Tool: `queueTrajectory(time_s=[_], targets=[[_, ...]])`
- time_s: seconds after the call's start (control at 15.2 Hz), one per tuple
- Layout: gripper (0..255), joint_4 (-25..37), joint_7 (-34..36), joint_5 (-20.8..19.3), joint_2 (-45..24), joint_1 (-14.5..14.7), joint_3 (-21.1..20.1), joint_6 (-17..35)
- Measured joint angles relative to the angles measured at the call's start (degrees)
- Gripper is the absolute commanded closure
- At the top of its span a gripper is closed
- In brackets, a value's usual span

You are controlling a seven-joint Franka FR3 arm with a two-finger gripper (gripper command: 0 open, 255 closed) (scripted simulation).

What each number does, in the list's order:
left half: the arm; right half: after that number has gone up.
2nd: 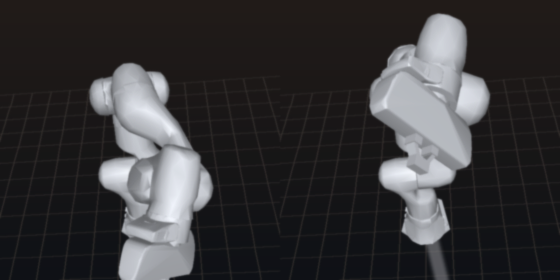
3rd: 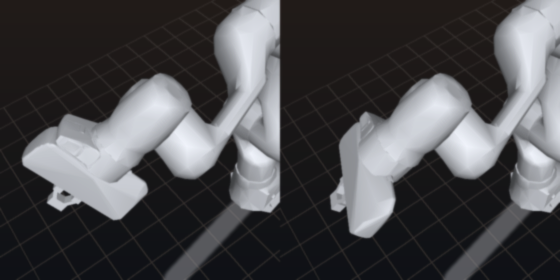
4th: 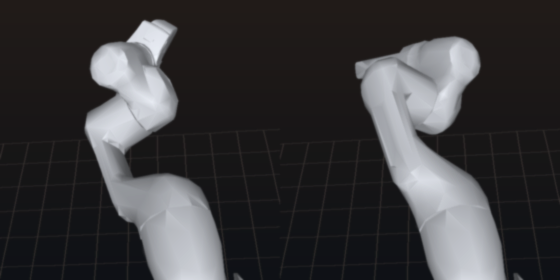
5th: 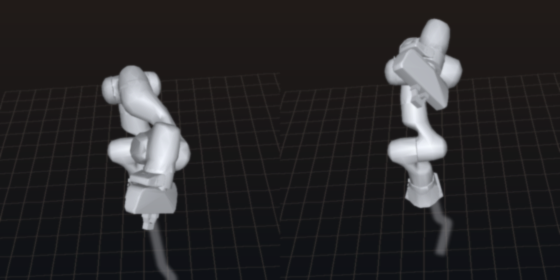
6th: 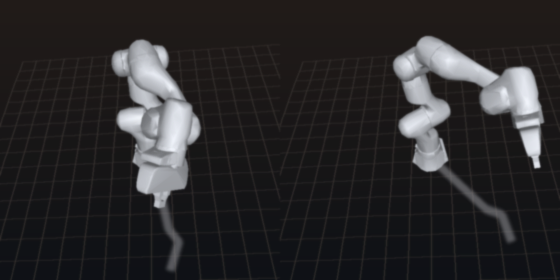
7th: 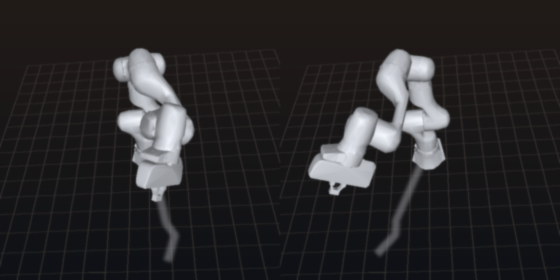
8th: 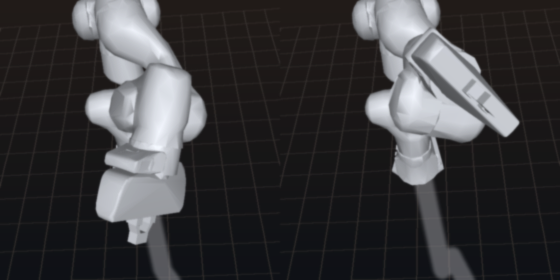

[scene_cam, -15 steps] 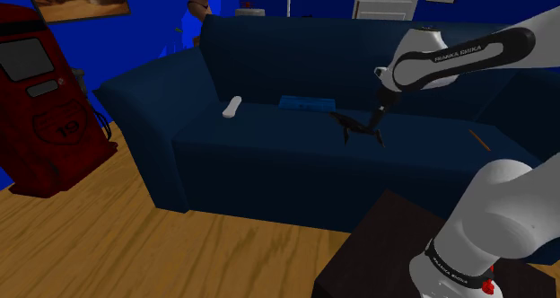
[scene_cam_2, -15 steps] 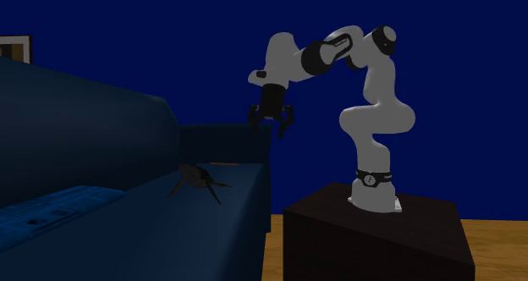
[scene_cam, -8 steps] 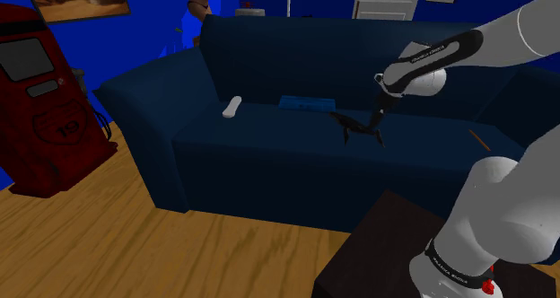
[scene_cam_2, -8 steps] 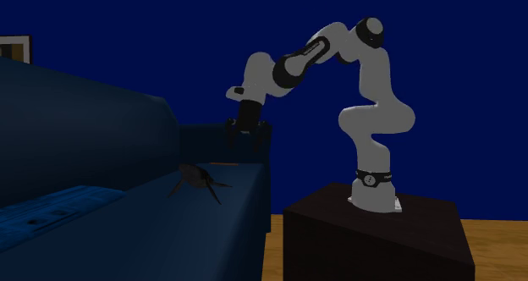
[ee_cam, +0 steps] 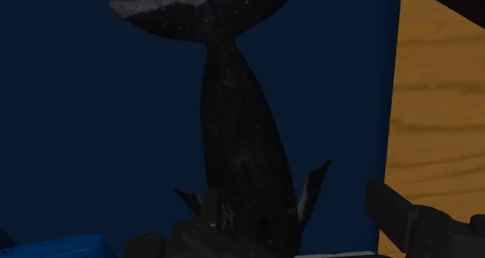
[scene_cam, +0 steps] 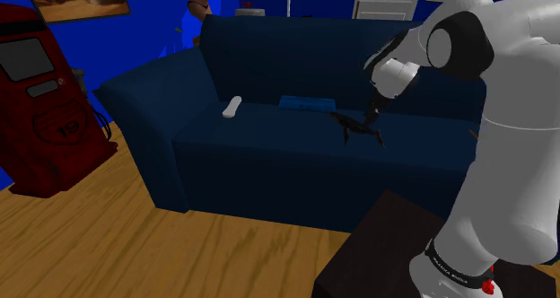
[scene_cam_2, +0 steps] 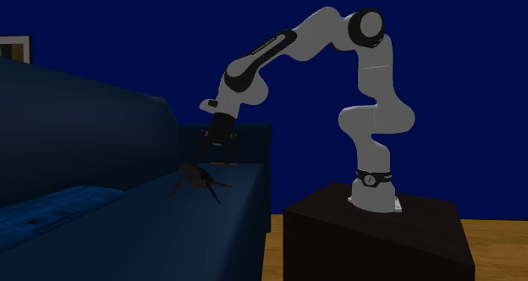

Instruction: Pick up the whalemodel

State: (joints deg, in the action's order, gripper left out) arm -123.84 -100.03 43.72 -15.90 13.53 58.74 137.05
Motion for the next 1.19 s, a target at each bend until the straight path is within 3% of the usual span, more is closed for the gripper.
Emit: queueTrajectory(time_s=[0.07,0.2,0.66,0.73,1.19], targets=[[0,2.62,-3.49,3.89,-3.29,-3.46,-2.60,-1.50],[0,5.17,-7.07,7.71,-6.51,-7.01,-5.29,-2.83],[0,6.30,-12.23,13.92,-11.33,-11.11,-9.42,-1.92],[255,6.29,-12.51,14.28,-11.58,-11.28,-9.65,-1.80],[255,6.26,-12.79,14.57,-11.68,-11.38,-9.85,-1.72]])
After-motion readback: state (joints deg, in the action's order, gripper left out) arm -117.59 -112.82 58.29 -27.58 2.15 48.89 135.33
